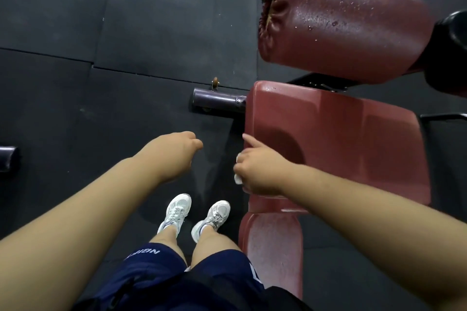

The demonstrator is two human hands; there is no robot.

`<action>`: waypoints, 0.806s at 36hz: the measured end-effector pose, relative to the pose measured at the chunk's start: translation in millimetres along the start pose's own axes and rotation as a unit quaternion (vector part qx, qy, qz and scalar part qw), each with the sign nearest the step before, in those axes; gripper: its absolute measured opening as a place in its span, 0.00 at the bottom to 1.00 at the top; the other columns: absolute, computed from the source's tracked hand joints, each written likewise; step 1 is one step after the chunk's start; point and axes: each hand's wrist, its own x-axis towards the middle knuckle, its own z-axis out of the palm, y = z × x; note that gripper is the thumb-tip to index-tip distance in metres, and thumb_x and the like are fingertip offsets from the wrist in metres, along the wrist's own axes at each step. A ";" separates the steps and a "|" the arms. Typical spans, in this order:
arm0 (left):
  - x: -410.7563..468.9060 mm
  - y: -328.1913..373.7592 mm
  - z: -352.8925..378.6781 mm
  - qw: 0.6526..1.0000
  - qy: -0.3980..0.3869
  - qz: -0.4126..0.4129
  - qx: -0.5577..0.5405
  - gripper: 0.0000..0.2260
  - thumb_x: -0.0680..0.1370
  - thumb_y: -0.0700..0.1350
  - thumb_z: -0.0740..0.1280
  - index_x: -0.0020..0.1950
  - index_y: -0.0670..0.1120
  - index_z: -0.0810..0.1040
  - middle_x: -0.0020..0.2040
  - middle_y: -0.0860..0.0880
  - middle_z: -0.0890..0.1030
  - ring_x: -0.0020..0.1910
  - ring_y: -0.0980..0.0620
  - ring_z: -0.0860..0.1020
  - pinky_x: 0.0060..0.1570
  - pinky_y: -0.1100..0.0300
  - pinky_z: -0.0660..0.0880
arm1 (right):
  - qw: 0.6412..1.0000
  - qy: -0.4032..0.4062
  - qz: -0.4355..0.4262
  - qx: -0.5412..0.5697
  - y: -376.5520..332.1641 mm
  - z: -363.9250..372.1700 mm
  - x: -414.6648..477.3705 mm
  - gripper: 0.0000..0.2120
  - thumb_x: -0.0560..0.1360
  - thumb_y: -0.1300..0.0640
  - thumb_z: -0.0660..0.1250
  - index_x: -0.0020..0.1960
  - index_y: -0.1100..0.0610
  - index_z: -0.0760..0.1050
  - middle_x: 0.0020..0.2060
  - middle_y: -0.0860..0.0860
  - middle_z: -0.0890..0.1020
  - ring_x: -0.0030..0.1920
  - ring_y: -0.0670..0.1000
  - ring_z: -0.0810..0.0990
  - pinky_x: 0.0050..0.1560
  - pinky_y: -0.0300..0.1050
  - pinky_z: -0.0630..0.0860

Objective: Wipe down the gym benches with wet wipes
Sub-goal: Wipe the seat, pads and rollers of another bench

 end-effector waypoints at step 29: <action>-10.4 128.9 12.1 0.979 0.152 0.119 -0.072 0.16 0.75 0.34 0.61 0.60 0.44 0.78 0.57 0.46 0.75 0.53 0.43 0.76 0.51 0.48 0.75 | 0.824 0.439 0.344 0.102 -18.4 97.0 -166.1 0.11 0.74 0.57 0.61 0.40 0.56 0.81 0.41 0.50 0.82 0.43 0.58 0.76 0.39 0.50 0.70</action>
